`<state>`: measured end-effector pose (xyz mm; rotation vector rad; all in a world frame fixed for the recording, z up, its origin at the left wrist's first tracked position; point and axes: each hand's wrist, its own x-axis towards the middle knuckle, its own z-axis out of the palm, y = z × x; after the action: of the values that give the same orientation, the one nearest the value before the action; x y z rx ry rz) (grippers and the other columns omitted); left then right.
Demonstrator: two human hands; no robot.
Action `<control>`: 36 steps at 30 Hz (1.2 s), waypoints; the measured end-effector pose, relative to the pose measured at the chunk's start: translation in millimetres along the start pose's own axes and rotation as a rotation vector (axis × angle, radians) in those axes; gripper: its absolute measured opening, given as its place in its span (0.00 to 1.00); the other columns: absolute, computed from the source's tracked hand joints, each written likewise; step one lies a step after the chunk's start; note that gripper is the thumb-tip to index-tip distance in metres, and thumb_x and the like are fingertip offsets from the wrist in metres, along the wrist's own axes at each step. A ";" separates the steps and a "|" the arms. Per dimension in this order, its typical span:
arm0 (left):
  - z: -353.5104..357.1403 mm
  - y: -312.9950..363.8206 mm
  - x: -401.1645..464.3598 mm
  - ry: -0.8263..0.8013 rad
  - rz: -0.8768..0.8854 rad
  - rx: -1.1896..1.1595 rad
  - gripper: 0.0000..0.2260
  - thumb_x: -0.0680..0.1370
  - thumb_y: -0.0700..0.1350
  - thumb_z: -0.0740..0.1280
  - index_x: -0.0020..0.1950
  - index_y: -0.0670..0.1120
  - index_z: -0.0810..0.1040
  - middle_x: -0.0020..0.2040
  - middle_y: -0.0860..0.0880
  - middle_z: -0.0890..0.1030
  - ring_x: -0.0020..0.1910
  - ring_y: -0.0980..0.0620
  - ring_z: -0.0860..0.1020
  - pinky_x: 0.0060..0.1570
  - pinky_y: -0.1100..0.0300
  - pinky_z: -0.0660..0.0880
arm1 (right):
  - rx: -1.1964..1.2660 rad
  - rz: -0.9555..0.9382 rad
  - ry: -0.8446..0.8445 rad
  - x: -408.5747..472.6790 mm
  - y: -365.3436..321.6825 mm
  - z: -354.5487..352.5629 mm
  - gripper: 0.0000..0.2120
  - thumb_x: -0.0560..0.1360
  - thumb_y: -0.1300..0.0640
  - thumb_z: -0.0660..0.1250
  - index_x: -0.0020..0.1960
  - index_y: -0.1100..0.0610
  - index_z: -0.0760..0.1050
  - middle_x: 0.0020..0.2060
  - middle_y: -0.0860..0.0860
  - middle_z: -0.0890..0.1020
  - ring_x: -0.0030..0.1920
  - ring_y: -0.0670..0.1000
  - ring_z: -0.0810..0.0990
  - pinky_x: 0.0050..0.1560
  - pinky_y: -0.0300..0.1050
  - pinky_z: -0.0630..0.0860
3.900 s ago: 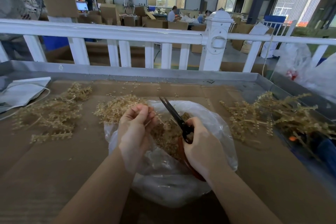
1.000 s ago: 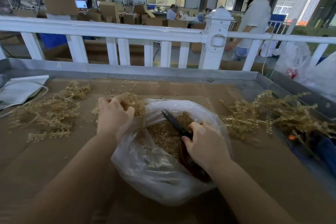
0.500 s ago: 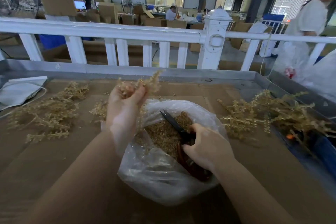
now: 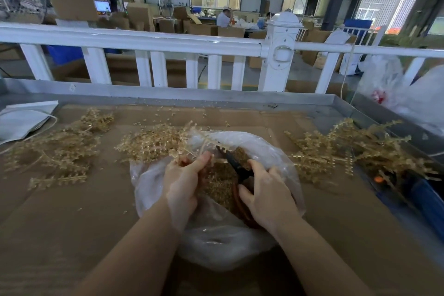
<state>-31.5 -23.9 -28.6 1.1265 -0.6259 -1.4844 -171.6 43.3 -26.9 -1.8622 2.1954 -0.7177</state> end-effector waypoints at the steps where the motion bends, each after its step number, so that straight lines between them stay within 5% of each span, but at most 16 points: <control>1: 0.5 -1.9 -0.4 0.007 0.020 0.004 0.15 0.67 0.39 0.76 0.43 0.45 0.70 0.41 0.44 0.81 0.37 0.49 0.81 0.42 0.53 0.80 | 0.008 0.006 0.000 0.2 0.6 1.3 0.29 0.76 0.49 0.65 0.74 0.50 0.60 0.63 0.56 0.69 0.63 0.55 0.72 0.62 0.44 0.68; 3: 1.9 -3.6 -3.3 0.010 0.054 0.003 0.16 0.68 0.36 0.75 0.47 0.46 0.72 0.47 0.41 0.82 0.45 0.43 0.82 0.50 0.46 0.79 | 0.009 0.012 0.027 0.0 1.4 4.4 0.30 0.76 0.49 0.66 0.74 0.50 0.60 0.64 0.56 0.69 0.64 0.55 0.71 0.63 0.44 0.68; 10: 0.1 0.0 -8.6 -0.067 0.151 0.054 0.05 0.69 0.38 0.74 0.42 0.45 0.80 0.31 0.51 0.82 0.29 0.57 0.80 0.27 0.67 0.74 | 0.100 -0.014 0.138 -2.2 3.4 8.1 0.27 0.77 0.49 0.65 0.74 0.49 0.63 0.59 0.55 0.71 0.61 0.52 0.72 0.60 0.38 0.67; 19: -3.5 5.3 -6.3 -0.064 0.077 -0.084 0.09 0.73 0.36 0.71 0.36 0.44 0.74 0.32 0.48 0.77 0.28 0.55 0.78 0.34 0.62 0.79 | 0.149 -0.129 0.201 -4.5 -1.5 1.0 0.17 0.75 0.52 0.69 0.63 0.47 0.75 0.49 0.48 0.78 0.53 0.48 0.75 0.49 0.34 0.66; 23: -6.7 8.6 -3.6 -0.097 0.003 -0.100 0.09 0.72 0.38 0.72 0.38 0.44 0.73 0.32 0.48 0.77 0.31 0.52 0.77 0.31 0.61 0.79 | 0.248 -0.173 0.177 -6.0 -4.3 -1.4 0.11 0.75 0.53 0.69 0.58 0.49 0.76 0.44 0.40 0.78 0.46 0.41 0.76 0.43 0.22 0.67; 36: -9.6 10.5 -3.2 -0.098 -0.046 -0.195 0.09 0.71 0.34 0.71 0.44 0.43 0.73 0.35 0.44 0.80 0.28 0.53 0.80 0.26 0.64 0.76 | 0.293 -0.178 -0.003 -12.5 -6.6 -5.7 0.17 0.68 0.35 0.68 0.49 0.44 0.69 0.43 0.42 0.78 0.45 0.40 0.76 0.46 0.36 0.73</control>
<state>-18.5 -21.5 -22.5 0.9278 -0.5131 -1.6104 -165.7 56.1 -21.0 -1.9153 1.8192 -1.0066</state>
